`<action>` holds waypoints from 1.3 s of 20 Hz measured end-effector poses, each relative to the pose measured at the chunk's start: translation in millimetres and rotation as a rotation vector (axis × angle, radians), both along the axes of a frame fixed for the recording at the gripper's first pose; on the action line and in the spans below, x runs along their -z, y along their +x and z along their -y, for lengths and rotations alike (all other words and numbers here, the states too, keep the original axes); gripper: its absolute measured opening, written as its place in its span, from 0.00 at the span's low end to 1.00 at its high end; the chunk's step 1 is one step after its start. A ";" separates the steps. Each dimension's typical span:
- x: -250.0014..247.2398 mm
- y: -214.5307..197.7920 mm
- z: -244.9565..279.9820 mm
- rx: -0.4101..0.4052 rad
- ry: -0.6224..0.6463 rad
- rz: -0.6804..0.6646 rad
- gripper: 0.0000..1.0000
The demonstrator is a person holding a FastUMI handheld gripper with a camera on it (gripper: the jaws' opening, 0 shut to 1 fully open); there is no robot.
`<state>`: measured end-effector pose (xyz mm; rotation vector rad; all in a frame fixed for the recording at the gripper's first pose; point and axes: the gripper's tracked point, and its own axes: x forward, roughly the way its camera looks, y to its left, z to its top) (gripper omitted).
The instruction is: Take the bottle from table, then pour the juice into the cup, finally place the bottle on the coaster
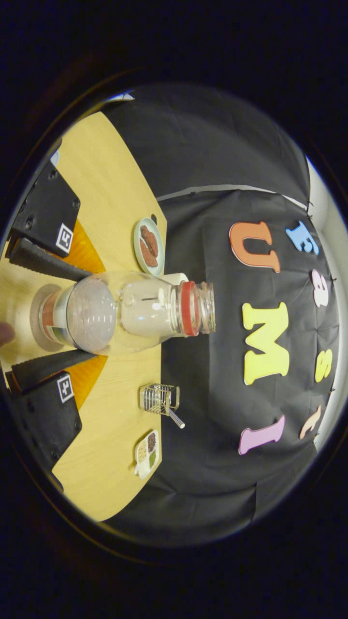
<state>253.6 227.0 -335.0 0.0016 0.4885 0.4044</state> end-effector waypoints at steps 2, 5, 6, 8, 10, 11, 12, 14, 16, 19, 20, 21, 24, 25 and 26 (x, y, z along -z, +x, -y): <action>0.9 1.4 -2.0 -0.006 -0.001 0.017 0.77; 1.3 -0.8 -2.9 -0.010 -0.002 0.037 0.79; 2.2 -0.9 -2.5 -0.008 -0.007 0.037 0.80; 5.3 -1.8 -2.1 -0.007 -0.011 0.027 0.82; 5.4 -2.5 -0.9 -0.003 -0.005 0.021 0.84; 6.1 -3.8 -1.3 -0.001 -0.002 0.018 0.85; 6.1 -4.0 -0.9 0.002 -0.003 0.015 0.86; 3.6 -3.6 1.0 0.007 -0.006 0.021 0.88; 3.3 -4.2 2.1 0.012 -0.008 0.022 0.91; -0.2 -8.9 0.4 0.010 0.004 0.017 0.94; -2.8 -10.0 0.7 0.013 0.003 0.021 0.95; -7.8 -10.7 2.0 0.015 0.000 0.030 0.96; -20.5 -16.3 1.8 0.015 0.000 0.054 0.99; -24.9 -18.6 1.1 0.013 0.001 0.061 1.00; -29.5 -20.7 0.7 0.010 0.000 0.071 1.00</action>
